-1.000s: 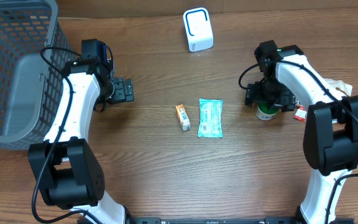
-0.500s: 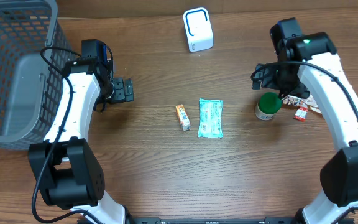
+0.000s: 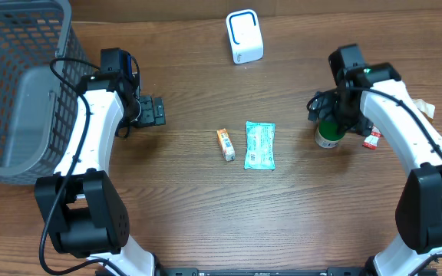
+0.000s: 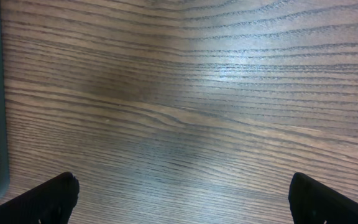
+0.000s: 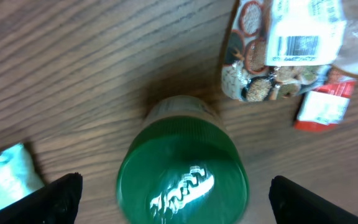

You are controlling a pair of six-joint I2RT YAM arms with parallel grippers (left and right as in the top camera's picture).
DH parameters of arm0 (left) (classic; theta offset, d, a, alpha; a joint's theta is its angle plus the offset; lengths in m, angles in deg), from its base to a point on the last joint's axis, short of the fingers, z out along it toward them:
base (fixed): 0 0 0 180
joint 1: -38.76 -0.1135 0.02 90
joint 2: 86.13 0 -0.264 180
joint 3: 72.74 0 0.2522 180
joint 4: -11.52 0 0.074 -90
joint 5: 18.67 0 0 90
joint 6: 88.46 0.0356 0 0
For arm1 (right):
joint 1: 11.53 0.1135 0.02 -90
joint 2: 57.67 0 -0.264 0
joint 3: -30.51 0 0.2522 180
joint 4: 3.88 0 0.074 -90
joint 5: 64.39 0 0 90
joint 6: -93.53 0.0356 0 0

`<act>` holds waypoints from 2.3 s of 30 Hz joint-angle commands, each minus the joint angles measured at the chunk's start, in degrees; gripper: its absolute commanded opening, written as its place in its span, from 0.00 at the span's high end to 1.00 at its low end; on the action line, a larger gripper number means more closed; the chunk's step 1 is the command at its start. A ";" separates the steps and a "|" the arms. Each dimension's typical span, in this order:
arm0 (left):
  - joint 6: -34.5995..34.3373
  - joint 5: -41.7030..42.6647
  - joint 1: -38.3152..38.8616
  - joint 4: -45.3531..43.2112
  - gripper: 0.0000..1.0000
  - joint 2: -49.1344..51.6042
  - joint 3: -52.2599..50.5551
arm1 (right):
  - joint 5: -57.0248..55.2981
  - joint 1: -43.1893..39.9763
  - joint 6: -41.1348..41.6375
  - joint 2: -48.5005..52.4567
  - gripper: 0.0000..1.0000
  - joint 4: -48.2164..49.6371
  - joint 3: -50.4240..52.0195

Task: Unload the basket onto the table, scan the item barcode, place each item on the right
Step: 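Set the jar down and open the right gripper, then move the right gripper left to the teal pack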

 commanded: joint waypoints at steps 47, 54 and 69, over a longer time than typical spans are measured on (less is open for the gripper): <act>1.09 -0.26 0.11 0.00 0.00 0.28 0.11 | 26.60 0.46 -19.02 0.17 0.28 -9.40 -17.00; 1.07 -0.26 0.11 0.00 0.00 0.28 0.11 | 26.80 6.05 -19.02 0.33 0.32 -4.96 -13.00; 1.07 -0.26 0.11 0.00 0.00 0.28 0.11 | 13.51 17.86 -3.26 0.39 0.43 18.91 4.87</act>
